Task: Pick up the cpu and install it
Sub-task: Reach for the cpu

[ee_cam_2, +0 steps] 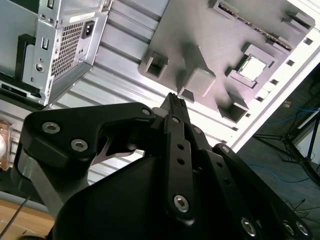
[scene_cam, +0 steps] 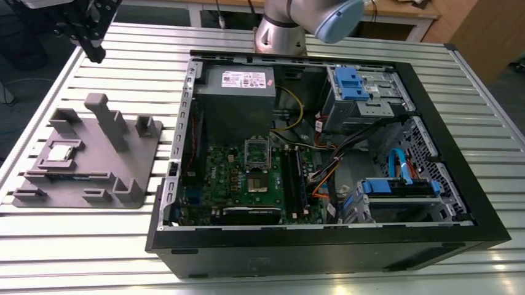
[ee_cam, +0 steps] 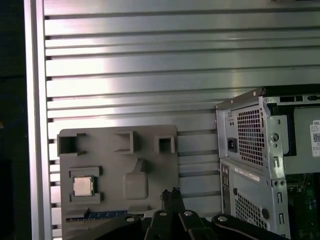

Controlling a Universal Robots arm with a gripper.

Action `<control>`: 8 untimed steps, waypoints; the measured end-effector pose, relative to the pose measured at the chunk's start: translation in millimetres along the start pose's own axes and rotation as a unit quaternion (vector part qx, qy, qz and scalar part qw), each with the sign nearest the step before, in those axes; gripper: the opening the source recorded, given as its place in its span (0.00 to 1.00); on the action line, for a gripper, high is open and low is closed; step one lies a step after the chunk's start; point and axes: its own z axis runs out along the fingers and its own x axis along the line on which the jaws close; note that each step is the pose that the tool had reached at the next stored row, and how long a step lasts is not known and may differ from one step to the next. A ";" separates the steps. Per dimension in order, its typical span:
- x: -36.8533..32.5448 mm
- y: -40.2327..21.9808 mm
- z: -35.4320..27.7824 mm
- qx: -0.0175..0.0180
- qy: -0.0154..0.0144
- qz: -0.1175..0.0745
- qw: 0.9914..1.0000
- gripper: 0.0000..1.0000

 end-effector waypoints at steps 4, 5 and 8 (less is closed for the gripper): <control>9.7 -0.7 -0.4 -0.001 -0.001 0.000 1.000 0.11; 12.1 -0.9 -0.5 -0.001 -0.001 0.000 1.000 0.11; 18.9 -1.4 -0.8 -0.002 -0.002 0.000 1.000 0.11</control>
